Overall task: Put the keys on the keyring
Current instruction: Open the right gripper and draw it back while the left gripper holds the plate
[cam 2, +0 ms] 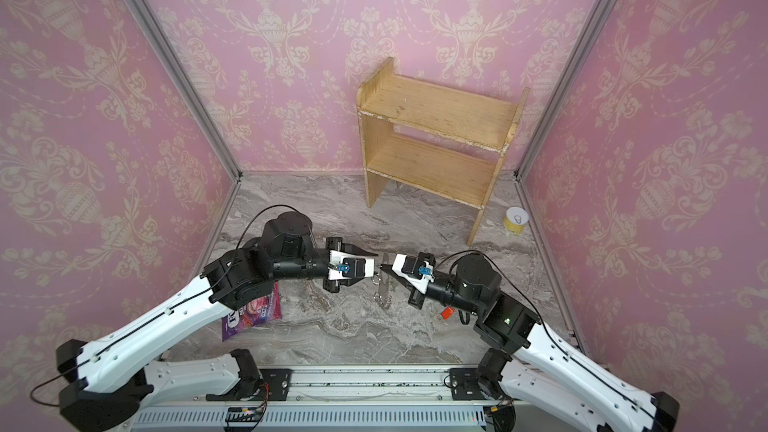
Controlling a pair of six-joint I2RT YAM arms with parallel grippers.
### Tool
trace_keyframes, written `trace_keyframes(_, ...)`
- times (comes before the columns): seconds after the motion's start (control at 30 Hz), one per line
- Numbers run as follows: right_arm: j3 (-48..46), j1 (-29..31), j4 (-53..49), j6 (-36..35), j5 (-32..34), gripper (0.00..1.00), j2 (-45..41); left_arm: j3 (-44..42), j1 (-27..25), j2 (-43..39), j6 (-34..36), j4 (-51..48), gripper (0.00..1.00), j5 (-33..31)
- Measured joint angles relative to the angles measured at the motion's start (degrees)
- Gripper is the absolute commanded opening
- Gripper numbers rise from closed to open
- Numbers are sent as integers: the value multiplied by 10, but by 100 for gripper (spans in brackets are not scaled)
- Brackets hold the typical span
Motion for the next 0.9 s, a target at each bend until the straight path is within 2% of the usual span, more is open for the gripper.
trace_keyframes(0.37, -27, 0, 89, 32, 3, 0, -26, -71, 23, -17, -108, 148, 34, 37)
trace_keyframes(0.9, -37, -3, 133, 40, 3, 0, -33, -91, 54, -38, -186, 240, 23, 104)
